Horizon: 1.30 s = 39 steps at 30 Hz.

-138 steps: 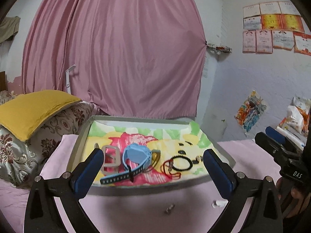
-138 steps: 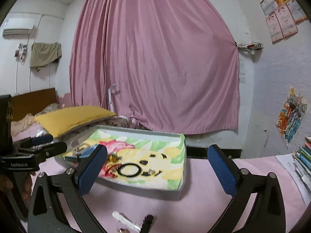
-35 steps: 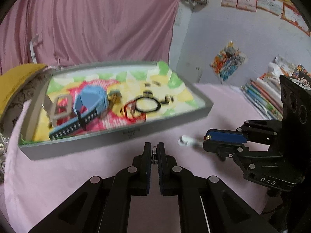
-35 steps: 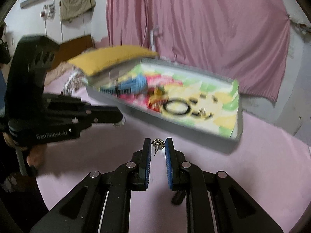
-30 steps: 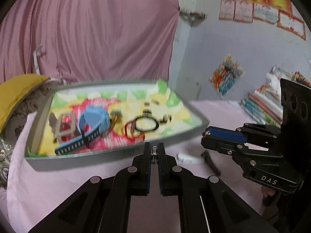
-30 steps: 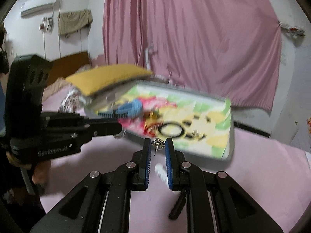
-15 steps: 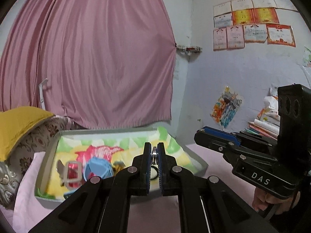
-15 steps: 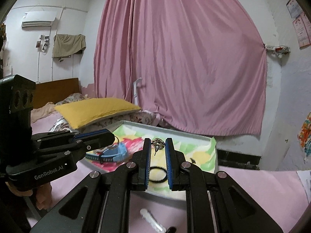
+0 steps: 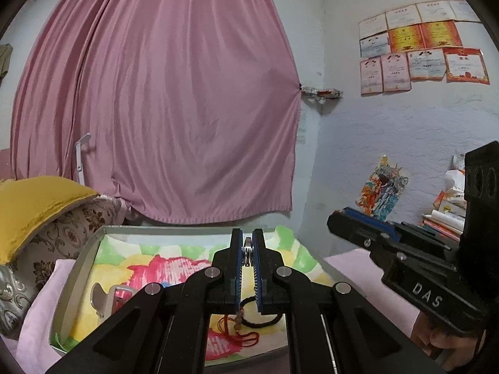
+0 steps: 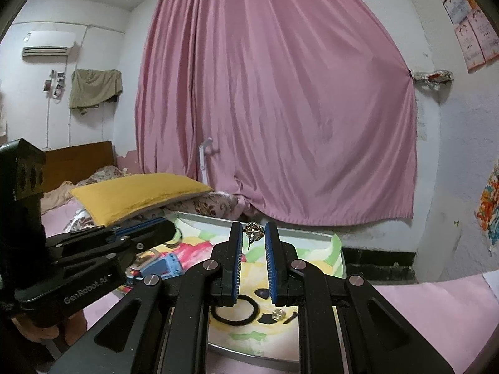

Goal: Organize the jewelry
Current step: 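Carry both rings into the tray and open both tools there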

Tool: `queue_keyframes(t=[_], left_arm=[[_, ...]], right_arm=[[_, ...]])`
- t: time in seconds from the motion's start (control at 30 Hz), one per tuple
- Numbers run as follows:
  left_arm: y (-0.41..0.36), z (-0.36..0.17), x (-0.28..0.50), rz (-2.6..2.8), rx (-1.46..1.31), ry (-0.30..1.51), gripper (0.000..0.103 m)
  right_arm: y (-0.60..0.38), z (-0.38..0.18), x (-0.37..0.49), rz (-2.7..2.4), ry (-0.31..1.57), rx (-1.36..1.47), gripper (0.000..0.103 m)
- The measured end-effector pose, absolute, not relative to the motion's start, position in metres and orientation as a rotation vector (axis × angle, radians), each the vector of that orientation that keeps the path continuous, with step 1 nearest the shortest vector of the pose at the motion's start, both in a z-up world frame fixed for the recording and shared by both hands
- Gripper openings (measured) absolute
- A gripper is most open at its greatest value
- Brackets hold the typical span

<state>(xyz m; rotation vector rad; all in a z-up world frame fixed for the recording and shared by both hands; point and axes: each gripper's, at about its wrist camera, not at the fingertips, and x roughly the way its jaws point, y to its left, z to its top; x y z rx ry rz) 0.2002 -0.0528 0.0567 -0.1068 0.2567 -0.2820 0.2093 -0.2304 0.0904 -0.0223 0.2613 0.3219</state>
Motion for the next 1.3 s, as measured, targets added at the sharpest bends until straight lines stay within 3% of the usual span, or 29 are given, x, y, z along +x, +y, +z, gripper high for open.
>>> queue_keyframes(t=[0.83, 1.3], left_arm=[[-0.051, 0.017, 0.246, -0.276, -0.128, 0.665, 0.006], [-0.053, 0.004, 0.254, -0.285, -0.119, 0.780, 0.006]], right_arm=[[-0.245, 0.032, 0.267, 0.333, 0.675, 0.041, 0.013], [-0.232, 0.010, 0.283, 0.377, 0.818, 0.032, 0.013]])
